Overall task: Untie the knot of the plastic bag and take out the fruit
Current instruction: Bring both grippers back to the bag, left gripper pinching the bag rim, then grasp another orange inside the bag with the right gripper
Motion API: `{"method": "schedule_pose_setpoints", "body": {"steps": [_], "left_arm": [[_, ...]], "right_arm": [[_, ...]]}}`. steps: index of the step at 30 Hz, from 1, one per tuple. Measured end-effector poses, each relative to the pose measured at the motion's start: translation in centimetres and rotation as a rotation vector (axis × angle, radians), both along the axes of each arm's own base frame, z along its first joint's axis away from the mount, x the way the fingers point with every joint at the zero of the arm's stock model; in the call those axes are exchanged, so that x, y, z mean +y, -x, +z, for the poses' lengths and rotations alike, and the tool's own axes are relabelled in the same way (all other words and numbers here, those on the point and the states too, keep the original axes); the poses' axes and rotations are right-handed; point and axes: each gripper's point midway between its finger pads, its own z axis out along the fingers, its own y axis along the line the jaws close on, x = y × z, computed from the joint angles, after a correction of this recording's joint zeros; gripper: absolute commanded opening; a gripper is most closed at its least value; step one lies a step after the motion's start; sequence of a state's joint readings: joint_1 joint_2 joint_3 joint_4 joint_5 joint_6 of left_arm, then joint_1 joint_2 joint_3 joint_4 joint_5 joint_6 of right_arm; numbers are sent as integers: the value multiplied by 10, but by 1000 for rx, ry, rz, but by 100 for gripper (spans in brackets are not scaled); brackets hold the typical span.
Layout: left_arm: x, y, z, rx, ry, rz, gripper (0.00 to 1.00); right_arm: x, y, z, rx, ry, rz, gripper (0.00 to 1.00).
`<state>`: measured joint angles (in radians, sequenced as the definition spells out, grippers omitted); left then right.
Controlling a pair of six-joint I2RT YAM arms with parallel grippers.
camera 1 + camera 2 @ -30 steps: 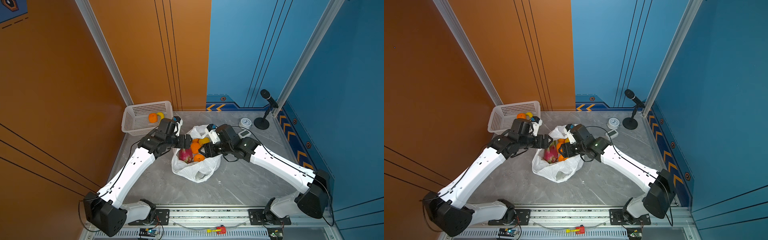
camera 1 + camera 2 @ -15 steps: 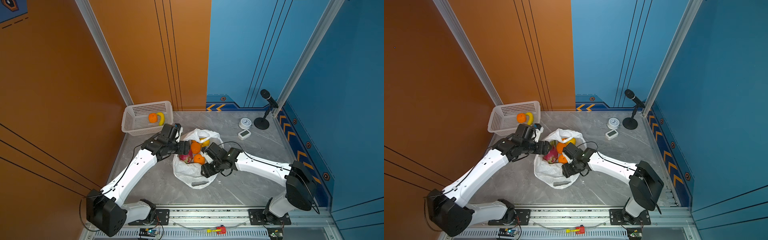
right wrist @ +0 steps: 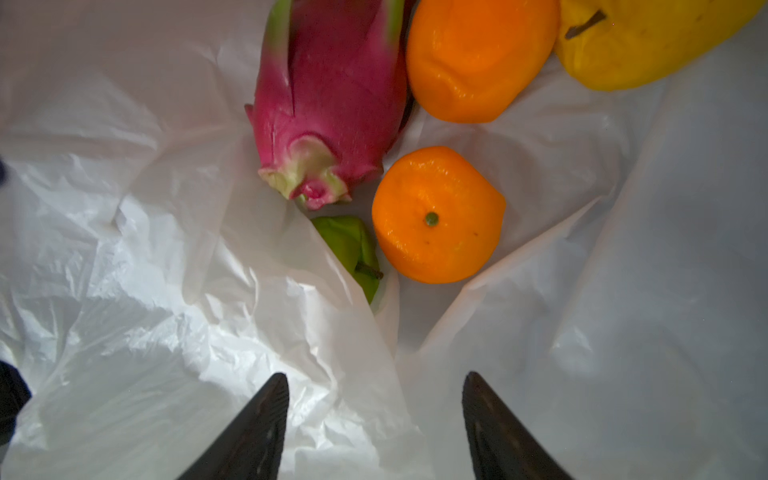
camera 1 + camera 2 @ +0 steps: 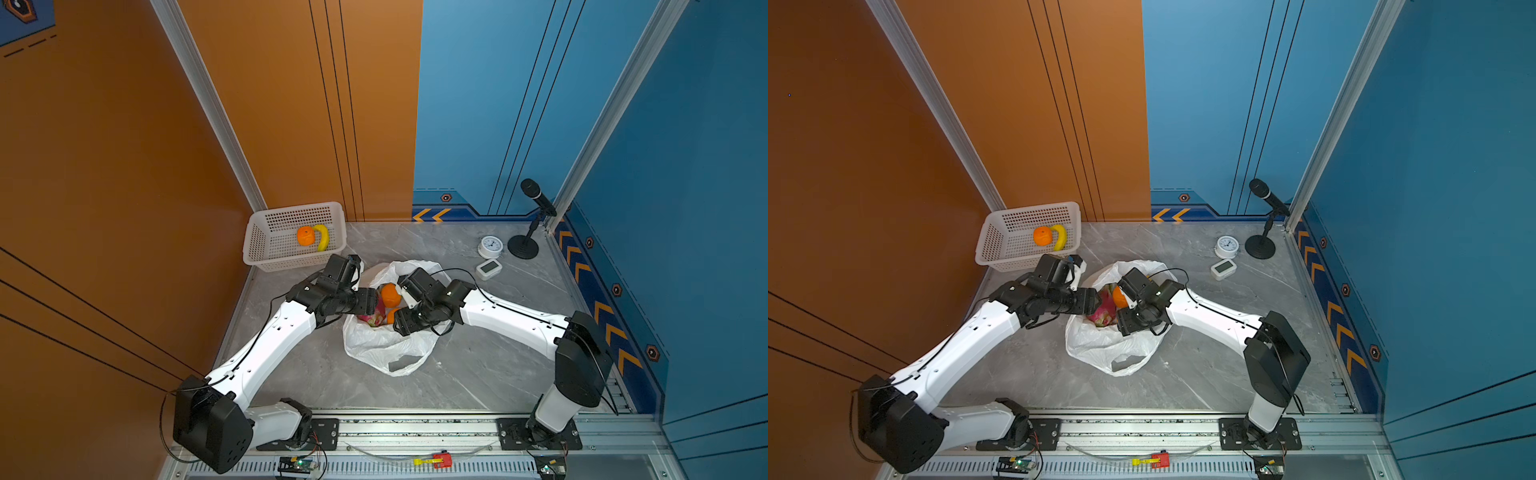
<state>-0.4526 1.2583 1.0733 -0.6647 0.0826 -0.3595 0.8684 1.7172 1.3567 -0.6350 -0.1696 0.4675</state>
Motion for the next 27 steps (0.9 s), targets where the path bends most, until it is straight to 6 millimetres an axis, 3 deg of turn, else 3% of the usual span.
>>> {"method": "schedule_pose_setpoints", "body": {"steps": [7, 12, 21, 27], "left_arm": [[2, -1, -1, -2, -1, 13, 73], [4, -2, 1, -8, 5, 31, 73], [10, -5, -1, -9, 9, 60, 72], [12, -6, -3, -6, 7, 68, 71]], "right_arm": [[1, -36, -5, -35, -1, -106, 68], [8, -57, -20, -42, 31, -165, 72], [9, -68, -57, -22, 112, -191, 76], [15, -70, -70, -2, 128, -183, 78]]}}
